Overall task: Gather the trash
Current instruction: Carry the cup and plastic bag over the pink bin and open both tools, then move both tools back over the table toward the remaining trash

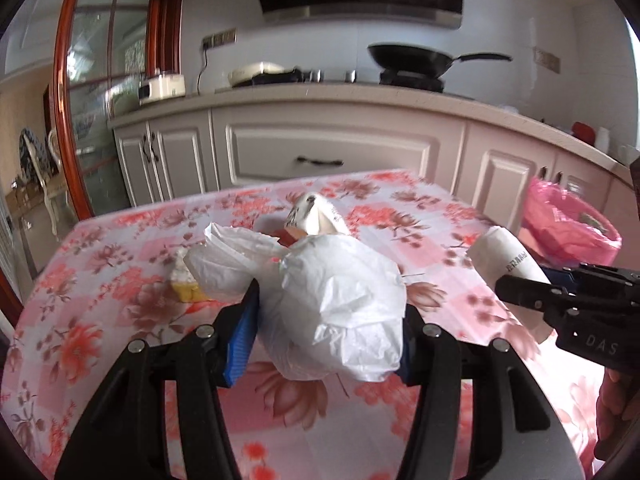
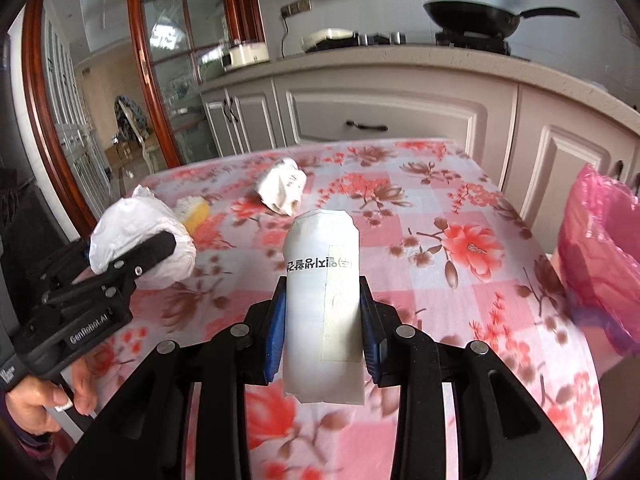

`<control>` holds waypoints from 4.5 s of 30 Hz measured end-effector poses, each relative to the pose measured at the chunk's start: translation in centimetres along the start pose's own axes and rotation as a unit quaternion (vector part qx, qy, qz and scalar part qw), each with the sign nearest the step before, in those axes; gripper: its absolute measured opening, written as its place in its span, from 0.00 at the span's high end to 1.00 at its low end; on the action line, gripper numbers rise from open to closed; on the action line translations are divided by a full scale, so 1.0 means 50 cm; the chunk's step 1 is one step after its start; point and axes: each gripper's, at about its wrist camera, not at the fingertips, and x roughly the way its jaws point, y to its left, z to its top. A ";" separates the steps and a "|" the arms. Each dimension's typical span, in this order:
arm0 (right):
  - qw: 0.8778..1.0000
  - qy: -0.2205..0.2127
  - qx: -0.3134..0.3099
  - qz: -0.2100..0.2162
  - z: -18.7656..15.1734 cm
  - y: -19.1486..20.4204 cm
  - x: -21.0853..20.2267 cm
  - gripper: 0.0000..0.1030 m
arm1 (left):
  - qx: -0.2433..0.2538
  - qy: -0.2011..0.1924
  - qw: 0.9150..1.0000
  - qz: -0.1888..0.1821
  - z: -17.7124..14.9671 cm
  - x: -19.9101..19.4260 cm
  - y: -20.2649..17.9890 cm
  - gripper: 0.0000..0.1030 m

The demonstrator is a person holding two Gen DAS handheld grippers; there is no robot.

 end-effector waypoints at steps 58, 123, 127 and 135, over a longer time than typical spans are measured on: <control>0.961 -0.141 0.104 -0.214 -0.036 -0.362 -0.272 0.69 | 0.118 -0.116 0.965 -0.203 0.163 0.024 -0.491 0.47; 0.958 -0.146 0.115 -0.219 0.077 -0.520 -0.269 0.46 | 0.115 -0.079 0.964 -0.227 0.197 0.169 -0.563 0.05; 0.963 -0.143 0.109 -0.200 0.066 -0.454 -0.258 0.44 | 0.099 -0.077 0.973 -0.196 0.163 0.121 -0.482 0.05; 0.977 -0.116 0.095 -0.152 0.056 -0.309 -0.182 0.42 | 0.073 -0.070 0.984 -0.145 0.111 0.058 -0.314 0.05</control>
